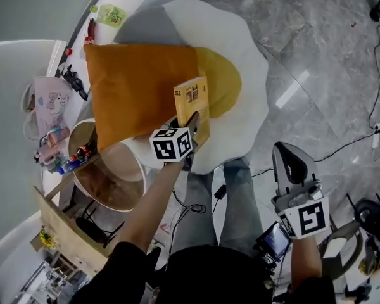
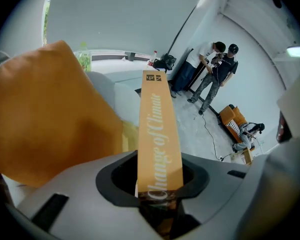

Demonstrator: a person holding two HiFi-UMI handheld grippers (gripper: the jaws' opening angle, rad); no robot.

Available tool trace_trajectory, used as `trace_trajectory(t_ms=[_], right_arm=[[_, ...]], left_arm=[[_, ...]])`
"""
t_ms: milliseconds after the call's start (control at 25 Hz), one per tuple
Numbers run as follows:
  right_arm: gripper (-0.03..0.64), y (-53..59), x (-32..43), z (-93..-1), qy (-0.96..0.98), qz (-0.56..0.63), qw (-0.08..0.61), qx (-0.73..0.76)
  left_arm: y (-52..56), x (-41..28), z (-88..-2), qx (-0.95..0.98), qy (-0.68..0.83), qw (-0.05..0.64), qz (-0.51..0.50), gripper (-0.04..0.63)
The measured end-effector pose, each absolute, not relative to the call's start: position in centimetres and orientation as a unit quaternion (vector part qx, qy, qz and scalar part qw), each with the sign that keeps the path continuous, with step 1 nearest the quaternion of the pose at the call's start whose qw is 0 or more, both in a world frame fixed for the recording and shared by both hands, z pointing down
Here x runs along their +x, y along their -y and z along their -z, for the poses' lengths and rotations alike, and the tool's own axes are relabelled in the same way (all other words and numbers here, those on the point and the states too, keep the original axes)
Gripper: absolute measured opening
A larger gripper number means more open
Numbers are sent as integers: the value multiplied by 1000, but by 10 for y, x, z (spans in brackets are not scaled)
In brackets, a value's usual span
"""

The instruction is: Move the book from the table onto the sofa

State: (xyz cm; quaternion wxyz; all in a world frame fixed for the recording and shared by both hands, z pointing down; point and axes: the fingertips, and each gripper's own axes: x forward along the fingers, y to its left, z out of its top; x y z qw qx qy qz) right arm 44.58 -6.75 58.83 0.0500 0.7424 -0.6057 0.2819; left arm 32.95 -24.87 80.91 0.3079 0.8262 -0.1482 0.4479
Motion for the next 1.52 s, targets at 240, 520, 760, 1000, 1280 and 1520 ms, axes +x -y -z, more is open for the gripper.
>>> trace_trajectory(t_ms=[240, 520, 760, 1000, 1280, 1520], right_arm=[[9, 72, 432, -637, 601, -321, 59, 730], [9, 78, 432, -676, 591, -341, 48, 730], [9, 81, 433, -710, 585, -344, 40, 734], [9, 79, 433, -727, 581, -346, 38, 736], [9, 76, 432, -731, 580, -345, 37, 737], [9, 74, 435, -722, 578, -336, 40, 743]], left_arm=[[262, 341, -886, 799, 157, 335, -474, 152], [277, 353, -954, 783, 166, 345, -490, 152], [285, 359, -1004, 783, 163, 305, -518, 152], [288, 356, -1030, 769, 177, 320, -524, 153], [290, 364, -1043, 759, 162, 321, -543, 155], [287, 368, -1031, 770, 153, 326, -527, 223]])
